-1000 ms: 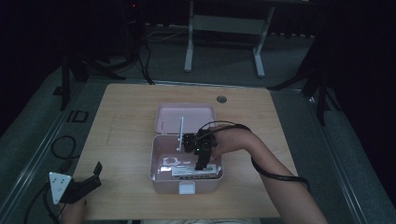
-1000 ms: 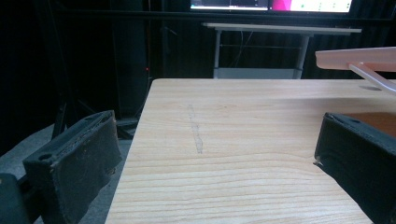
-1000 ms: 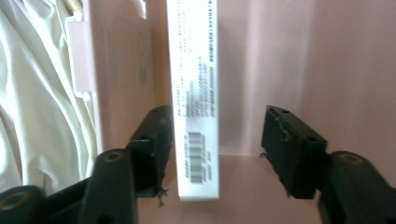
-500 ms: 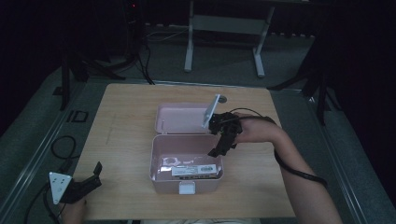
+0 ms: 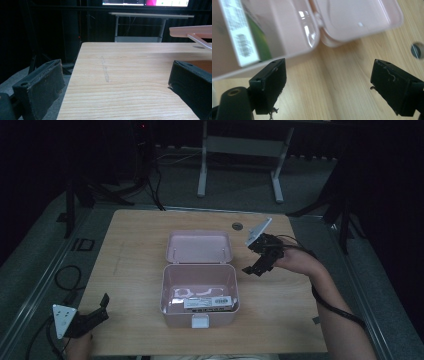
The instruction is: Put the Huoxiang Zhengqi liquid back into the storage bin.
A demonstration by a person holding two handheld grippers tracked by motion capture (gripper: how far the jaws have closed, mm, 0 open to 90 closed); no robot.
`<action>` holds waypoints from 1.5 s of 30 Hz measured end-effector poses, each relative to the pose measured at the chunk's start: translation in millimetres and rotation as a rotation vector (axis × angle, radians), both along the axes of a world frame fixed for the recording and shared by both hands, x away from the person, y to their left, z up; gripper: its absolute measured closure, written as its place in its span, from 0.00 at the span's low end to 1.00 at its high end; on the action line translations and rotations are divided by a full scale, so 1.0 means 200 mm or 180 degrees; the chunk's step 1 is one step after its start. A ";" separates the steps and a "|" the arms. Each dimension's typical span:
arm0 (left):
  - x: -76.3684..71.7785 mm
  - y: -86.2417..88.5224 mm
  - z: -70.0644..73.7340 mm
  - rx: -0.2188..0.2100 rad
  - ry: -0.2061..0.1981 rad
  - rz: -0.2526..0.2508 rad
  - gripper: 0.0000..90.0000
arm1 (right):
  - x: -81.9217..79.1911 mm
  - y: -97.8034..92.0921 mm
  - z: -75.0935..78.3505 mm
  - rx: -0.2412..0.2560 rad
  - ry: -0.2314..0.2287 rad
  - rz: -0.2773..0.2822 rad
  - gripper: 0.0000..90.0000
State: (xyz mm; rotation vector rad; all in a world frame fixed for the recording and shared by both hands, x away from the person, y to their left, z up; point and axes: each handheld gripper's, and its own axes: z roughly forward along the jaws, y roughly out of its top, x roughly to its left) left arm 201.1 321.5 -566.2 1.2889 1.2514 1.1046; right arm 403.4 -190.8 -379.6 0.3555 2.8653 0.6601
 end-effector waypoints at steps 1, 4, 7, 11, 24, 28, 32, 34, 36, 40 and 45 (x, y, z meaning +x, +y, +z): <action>0.00 0.00 0.00 0.0001 0.0001 -0.0001 0.00 | 0.01 -0.02 -0.02 0.0030 -0.0053 -0.0070 0.15; 0.00 0.00 0.00 -0.0004 -0.0001 -0.0001 0.00 | 0.03 -0.07 -0.06 0.0100 -0.0052 -0.0195 0.15; 0.00 0.00 0.00 -0.0002 0.0001 -0.0001 0.00 | 0.06 -0.16 -0.15 0.0247 -0.0053 -0.0400 0.15; 0.00 0.00 0.00 0.0001 0.0001 0.0000 0.00 | 0.08 -0.22 -0.26 0.0342 -0.0022 -0.0581 0.15; 0.00 0.00 0.00 0.0002 0.0000 -0.0003 0.00 | 0.05 -0.42 -0.55 0.0840 -0.0337 -0.1122 0.15; 0.00 0.00 0.00 0.0001 0.0000 -0.0002 0.00 | 0.03 -0.47 -0.61 0.0883 -0.0360 -0.1244 0.14; 0.00 0.00 0.00 0.0003 0.0002 -0.0003 0.00 | 0.01 -0.51 -0.67 0.0891 -0.0423 -0.1352 0.14; 0.00 0.00 0.00 0.0003 0.0003 -0.0003 0.00 | 0.00 -0.53 -0.69 0.0918 -0.0526 -0.1445 0.14; 0.00 0.00 0.00 0.0004 0.0002 -0.0005 0.00 | 0.00 -0.56 -0.70 0.1030 -0.0576 -0.1572 0.14; 0.00 0.00 0.00 0.0003 0.0002 -0.0006 0.00 | -0.01 -0.60 -0.72 0.1172 -0.0662 -0.1799 0.14; 0.00 0.00 0.00 0.0003 0.0001 -0.0004 0.00 | -0.01 -0.65 -0.76 0.1198 -0.0706 -0.1973 0.14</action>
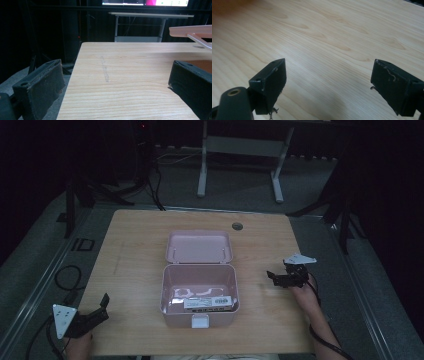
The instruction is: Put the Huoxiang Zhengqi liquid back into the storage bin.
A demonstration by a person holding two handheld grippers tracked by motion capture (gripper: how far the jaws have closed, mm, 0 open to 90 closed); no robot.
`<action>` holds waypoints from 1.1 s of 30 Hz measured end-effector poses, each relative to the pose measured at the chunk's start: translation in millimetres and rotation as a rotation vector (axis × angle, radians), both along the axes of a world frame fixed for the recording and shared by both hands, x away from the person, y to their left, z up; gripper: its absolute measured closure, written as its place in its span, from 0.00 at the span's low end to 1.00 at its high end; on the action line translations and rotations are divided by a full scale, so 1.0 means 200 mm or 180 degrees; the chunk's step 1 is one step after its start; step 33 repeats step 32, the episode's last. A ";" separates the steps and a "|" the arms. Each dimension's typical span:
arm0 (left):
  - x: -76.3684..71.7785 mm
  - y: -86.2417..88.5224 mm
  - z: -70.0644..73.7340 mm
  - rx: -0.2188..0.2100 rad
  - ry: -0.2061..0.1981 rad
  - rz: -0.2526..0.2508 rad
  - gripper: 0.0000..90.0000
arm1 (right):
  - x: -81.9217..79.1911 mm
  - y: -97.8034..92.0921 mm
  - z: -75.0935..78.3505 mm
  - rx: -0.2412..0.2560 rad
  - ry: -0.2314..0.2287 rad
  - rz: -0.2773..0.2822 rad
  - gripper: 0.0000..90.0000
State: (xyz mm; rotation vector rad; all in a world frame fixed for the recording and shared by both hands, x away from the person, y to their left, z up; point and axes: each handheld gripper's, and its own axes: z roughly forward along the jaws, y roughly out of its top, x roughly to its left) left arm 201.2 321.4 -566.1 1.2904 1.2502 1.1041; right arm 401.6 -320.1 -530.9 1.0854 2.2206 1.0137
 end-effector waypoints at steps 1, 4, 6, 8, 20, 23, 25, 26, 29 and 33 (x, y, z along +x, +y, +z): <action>0.00 0.00 0.00 0.0003 0.0002 0.0001 0.00 | 0.00 -0.01 -0.01 0.0013 -0.0004 -0.0040 0.14; 0.00 0.00 0.00 0.0003 0.0001 0.0002 0.00 | 0.00 -0.03 -0.03 0.0059 0.0002 -0.0130 0.14; 0.00 0.00 0.00 0.0003 0.0000 0.0004 0.00 | 0.00 -0.04 -0.04 0.0072 -0.0007 -0.0186 0.15; 0.00 0.00 0.00 0.0003 0.0001 0.0004 0.00 | 0.00 -0.05 -0.05 0.0113 -0.0037 -0.0262 0.15; 0.00 0.00 0.00 0.0001 -0.0002 0.0000 0.00 | -0.02 -0.16 -0.08 0.0393 -0.0116 -0.0709 0.15; 0.00 0.00 0.00 0.0002 -0.0001 0.0005 0.00 | -0.02 -0.18 -0.08 0.0461 -0.0088 -0.0756 0.15; 0.00 0.00 0.00 0.0005 0.0000 0.0004 0.00 | -0.01 -0.18 -0.09 0.0446 -0.0061 -0.0772 0.15; 0.00 0.00 0.00 0.0005 -0.0001 0.0004 0.00 | -0.01 -0.18 -0.09 0.0436 -0.0049 -0.0787 0.15; 0.00 0.00 0.00 0.0003 -0.0002 0.0006 0.00 | -0.01 -0.17 -0.10 0.0390 -0.0031 -0.0757 0.15; 0.00 0.00 0.00 0.0006 -0.0001 0.0004 0.00 | -0.01 -0.16 -0.10 0.0366 -0.0027 -0.0728 0.15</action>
